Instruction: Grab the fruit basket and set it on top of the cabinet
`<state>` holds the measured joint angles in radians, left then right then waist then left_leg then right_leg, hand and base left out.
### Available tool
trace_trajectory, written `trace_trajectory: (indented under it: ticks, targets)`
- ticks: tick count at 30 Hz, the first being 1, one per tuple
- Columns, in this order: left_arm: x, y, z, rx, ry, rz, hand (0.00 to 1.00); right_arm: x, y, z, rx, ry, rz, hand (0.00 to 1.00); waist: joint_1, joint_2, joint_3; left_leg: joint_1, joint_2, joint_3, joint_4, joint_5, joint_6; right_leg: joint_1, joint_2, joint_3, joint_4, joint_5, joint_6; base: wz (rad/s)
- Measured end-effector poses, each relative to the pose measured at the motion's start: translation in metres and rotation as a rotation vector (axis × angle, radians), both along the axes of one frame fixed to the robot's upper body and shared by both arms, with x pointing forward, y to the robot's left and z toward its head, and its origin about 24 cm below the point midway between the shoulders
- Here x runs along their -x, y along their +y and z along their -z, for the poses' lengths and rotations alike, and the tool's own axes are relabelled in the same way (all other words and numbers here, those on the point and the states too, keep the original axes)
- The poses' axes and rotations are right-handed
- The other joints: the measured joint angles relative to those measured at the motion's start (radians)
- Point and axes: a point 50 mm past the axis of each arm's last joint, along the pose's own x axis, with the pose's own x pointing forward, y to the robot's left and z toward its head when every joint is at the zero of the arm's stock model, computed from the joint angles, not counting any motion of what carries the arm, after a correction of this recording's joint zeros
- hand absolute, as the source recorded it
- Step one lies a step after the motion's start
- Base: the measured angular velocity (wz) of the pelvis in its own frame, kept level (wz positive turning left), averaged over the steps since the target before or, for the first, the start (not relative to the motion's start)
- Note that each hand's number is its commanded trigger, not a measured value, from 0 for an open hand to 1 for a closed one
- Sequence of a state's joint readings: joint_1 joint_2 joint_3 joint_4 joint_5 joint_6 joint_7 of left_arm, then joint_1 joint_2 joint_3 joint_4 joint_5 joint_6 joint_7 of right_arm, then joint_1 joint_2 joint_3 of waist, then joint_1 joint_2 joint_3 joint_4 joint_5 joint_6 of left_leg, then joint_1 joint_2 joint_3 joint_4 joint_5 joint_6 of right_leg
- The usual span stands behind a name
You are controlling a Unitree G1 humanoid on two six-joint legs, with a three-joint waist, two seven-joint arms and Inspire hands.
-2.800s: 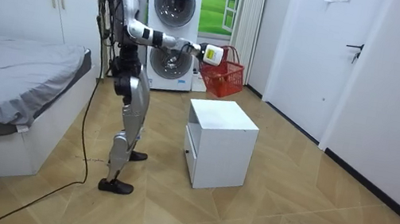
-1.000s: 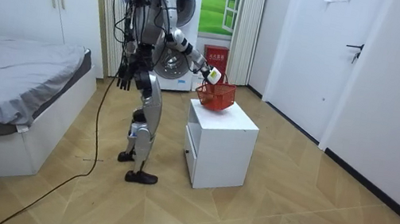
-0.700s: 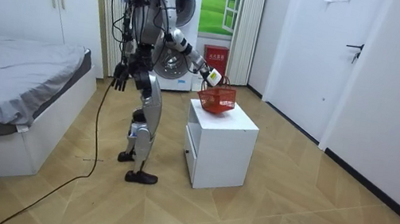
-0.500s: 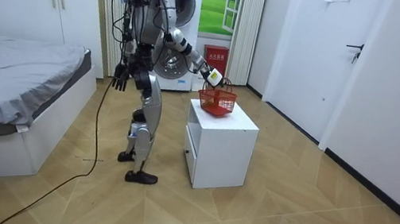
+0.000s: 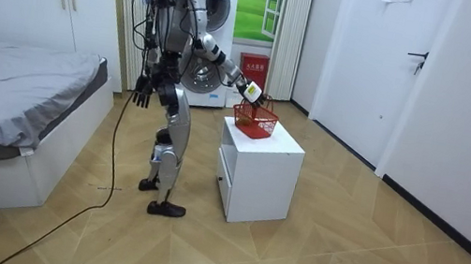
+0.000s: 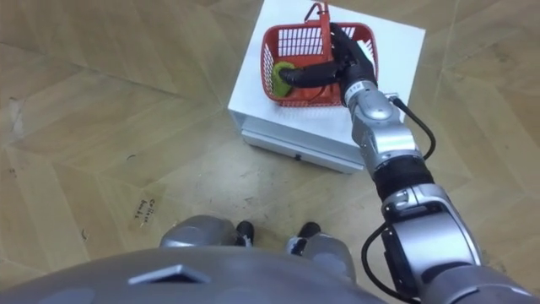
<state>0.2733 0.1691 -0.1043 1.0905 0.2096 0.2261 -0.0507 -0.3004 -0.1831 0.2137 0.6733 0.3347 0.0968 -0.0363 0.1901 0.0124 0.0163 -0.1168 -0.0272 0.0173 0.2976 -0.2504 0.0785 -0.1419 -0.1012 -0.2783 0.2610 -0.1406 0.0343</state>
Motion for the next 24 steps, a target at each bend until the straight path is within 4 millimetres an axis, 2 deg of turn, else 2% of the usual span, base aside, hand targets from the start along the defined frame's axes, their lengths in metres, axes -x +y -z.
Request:
trace_trajectory:
  ticks: [12,20,24]
  targets:
    - [-0.003,0.002,-0.001,-0.038,-0.023,0.001,0.0,-0.003,0.001,-0.007,0.0,-0.033,-0.002,0.0,-0.031,-0.003,-0.0017,-0.003,0.0,0.001,-0.006,0.0,0.001,-0.011,0.006,0.001,-0.002,0.0,0.0,0.0]
    - [-0.004,0.001,0.0,-0.033,-0.036,0.007,0.0,0.0,-0.003,-0.005,0.018,-0.041,0.028,0.0,-0.073,-0.022,-0.0126,0.013,0.003,0.014,-0.012,0.001,0.001,-0.001,0.01,0.003,-0.008,0.0,0.0,-0.03]
    - [-0.003,0.0,0.0,-0.03,-0.038,0.002,0.0,0.003,-0.013,-0.02,0.016,-0.127,0.083,0.0,-0.081,-0.031,-0.014,0.031,0.007,0.031,-0.026,0.001,0.0,0.005,0.014,0.022,-0.007,0.0,0.0,-0.11]
